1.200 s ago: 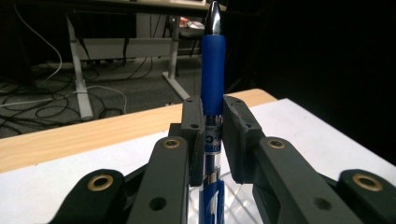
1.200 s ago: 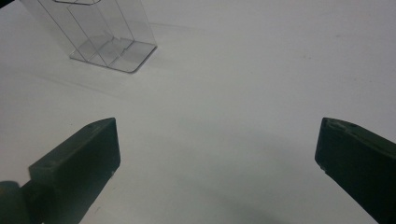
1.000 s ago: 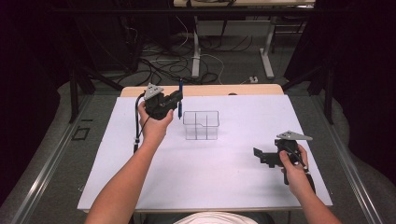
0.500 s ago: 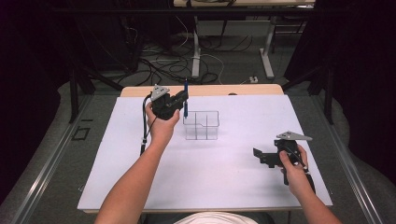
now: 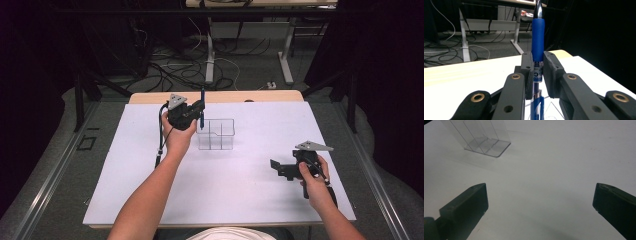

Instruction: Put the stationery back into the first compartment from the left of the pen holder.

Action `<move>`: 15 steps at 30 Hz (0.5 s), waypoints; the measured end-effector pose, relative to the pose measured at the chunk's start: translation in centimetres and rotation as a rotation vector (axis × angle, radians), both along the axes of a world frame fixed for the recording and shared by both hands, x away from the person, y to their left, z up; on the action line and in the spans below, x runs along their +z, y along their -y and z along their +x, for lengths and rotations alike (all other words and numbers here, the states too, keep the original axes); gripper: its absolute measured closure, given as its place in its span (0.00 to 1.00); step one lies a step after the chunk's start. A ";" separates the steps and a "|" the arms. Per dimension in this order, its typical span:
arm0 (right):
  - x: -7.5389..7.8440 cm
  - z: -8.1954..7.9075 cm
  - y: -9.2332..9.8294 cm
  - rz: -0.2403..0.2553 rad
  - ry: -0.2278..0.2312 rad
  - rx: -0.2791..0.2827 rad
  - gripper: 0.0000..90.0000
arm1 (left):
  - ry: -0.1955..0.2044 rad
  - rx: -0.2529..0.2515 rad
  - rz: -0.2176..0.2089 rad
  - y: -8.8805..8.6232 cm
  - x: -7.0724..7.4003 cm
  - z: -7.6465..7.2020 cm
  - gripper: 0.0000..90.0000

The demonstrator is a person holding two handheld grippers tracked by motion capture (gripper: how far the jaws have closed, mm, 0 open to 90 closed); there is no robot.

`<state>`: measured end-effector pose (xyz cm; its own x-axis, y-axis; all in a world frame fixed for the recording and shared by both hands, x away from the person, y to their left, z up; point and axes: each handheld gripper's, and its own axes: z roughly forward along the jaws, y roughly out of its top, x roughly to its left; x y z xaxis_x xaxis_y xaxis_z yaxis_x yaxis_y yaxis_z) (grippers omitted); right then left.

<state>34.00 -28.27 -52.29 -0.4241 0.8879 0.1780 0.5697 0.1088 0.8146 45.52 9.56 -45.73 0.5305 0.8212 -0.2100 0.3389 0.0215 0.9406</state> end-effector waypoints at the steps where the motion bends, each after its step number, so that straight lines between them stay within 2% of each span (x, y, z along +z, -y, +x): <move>1: 0.0 0.0 0.0 -0.004 0.004 0.003 0.00 | 0.004 -0.001 0.006 0.0 -0.1 0.1 0.88; 4: 0.0 0.0 0.0 0.001 -0.001 0.002 0.00 | -0.008 0.002 -0.002 0.1 -0.5 0.1 0.88; 9: 0.0 0.0 0.0 0.001 0.000 0.005 0.00 | -0.024 -0.004 0.020 0.2 -0.9 0.1 0.88; 12: 0.0 0.0 0.0 -0.001 0.001 0.008 0.00 | -0.014 -0.006 0.032 0.3 -0.9 0.1 0.88; 15: 0.0 0.0 0.0 -0.001 0.001 0.008 0.00 | -0.025 -0.010 0.044 0.3 -0.9 0.0 0.88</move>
